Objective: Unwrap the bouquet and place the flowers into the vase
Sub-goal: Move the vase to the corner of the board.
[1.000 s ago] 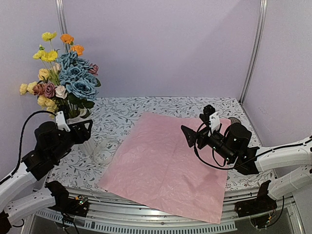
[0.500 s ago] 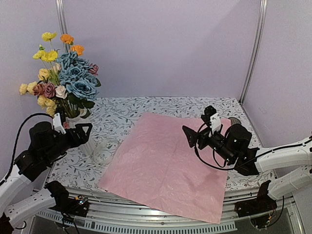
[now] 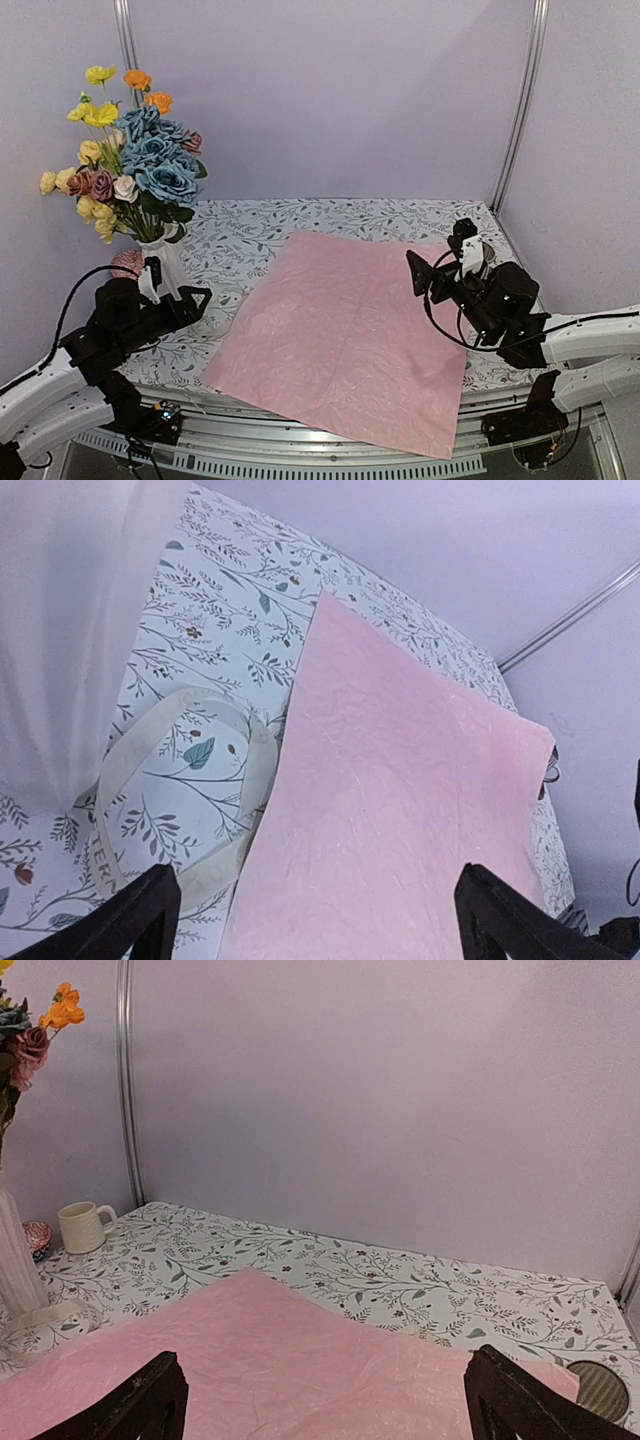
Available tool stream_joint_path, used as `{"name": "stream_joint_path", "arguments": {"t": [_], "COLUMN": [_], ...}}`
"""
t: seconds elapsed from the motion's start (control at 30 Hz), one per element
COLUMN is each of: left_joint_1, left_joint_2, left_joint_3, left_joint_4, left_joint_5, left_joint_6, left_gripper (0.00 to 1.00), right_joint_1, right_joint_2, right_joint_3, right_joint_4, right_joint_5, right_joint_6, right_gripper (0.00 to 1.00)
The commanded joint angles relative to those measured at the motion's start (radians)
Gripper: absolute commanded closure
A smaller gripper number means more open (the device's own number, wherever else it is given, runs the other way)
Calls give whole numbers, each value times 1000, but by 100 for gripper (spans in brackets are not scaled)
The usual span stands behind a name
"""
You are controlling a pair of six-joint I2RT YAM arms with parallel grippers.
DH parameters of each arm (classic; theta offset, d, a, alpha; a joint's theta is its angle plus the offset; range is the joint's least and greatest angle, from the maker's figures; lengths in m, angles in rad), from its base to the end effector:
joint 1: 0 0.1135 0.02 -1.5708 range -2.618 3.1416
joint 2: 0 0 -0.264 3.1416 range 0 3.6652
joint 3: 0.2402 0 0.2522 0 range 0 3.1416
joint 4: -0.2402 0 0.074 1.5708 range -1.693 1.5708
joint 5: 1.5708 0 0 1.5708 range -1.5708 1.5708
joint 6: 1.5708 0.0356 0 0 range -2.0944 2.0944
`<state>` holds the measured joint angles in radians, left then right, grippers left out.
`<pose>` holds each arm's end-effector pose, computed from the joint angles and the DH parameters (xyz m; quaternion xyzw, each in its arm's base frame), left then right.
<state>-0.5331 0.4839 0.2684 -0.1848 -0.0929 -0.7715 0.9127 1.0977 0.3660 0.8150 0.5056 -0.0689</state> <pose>0.1216 -0.0679 0.1999 -0.1245 0.8237 -0.3042 0.4620 0.1524 0.1689 0.2382 -0.1466 0.6649 0.1373 0.7194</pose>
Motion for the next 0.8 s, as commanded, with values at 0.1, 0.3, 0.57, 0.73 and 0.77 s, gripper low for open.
{"name": "stream_joint_path", "arguments": {"t": [0.1, 0.3, 0.57, 0.73, 0.77], "left_joint_1": [-2, -1, 20, 37, 36], "left_joint_2": [122, 208, 358, 432, 429], "left_joint_3": [-48, 20, 51, 108, 112], "left_joint_4": [313, 400, 554, 503, 481], "left_joint_5": [30, -109, -124, -61, -51], "left_joint_6": [148, 464, 794, 820, 804], "left_gripper": [2, 2, 2, 2, 2], "right_joint_1": [-88, -217, -395, -421, -422], "right_joint_2": [-54, -62, -11, -25, -30], "right_joint_3": [-40, -57, -36, -37, -40], "right_joint_4": [-18, -33, -83, -80, -79], "right_joint_5": [14, -19, -98, -123, -124], "right_joint_6": [-36, -18, 15, -7, -15], "right_gripper": [1, 0, 5, 6, 6]}}
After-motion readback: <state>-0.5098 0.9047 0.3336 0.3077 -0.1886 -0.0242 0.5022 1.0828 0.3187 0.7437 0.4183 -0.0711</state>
